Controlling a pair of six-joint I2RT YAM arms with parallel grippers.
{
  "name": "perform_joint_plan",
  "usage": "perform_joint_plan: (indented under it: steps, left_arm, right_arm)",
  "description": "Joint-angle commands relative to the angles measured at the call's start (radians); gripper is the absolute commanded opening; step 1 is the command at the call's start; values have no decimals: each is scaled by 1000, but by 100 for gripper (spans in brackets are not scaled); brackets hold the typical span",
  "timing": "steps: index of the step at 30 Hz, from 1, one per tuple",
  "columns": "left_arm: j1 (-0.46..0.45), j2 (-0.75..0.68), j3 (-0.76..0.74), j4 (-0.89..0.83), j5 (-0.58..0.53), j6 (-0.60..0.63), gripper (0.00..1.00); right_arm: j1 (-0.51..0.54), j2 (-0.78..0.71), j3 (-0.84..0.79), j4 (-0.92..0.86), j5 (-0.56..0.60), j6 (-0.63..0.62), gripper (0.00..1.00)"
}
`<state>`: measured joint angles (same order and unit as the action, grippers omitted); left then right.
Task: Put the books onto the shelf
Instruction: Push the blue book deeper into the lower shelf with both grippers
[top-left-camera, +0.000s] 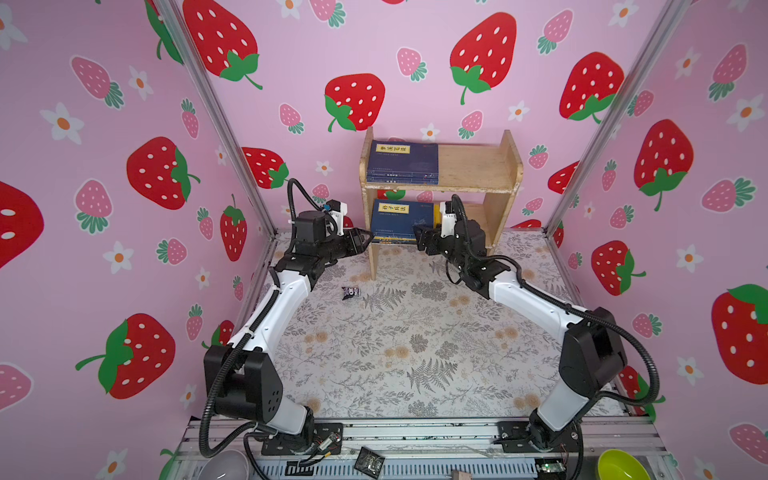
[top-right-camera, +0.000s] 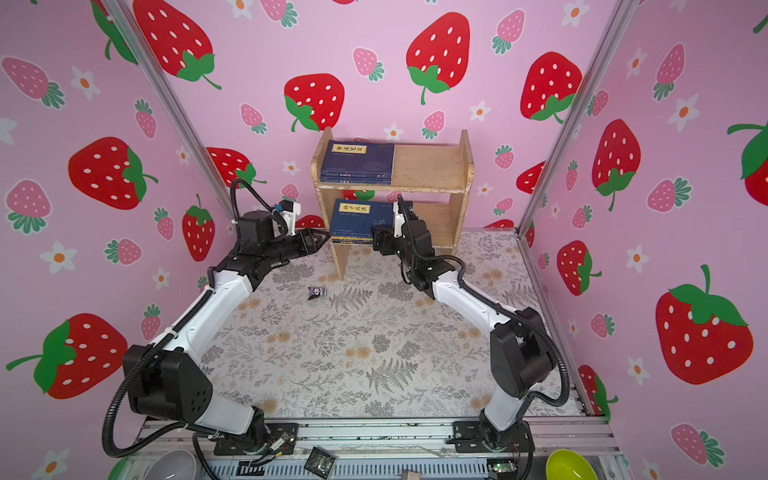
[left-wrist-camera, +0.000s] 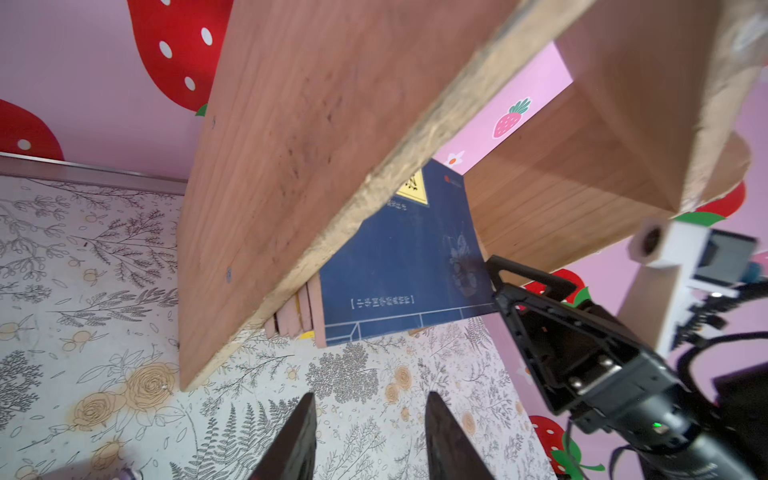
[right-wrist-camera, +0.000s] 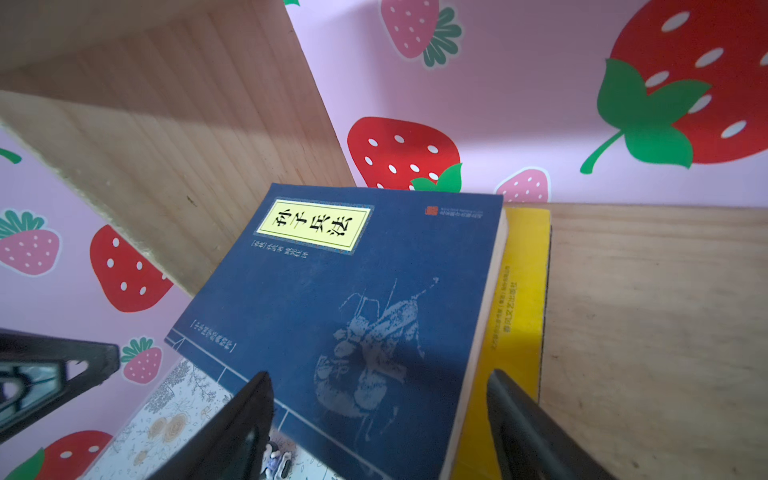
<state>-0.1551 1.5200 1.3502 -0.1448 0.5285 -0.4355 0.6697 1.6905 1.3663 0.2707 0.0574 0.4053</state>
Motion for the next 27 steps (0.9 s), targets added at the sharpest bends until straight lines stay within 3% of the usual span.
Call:
perform_joint_plan:
  steps: [1, 12, 27]
  left_arm:
    - [-12, 13, -3, -35, -67, 59, 42]
    - [-59, 54, 50, -76, -173, 105, 41]
    - [-73, 95, 93, -36, -214, 44, 40]
  right_arm:
    - [0, -61, -31, 48, -30, -120, 86]
    - [-1, -120, -121, 17, -172, -216, 87]
    - [-22, -69, -109, 27, -172, -220, 75]
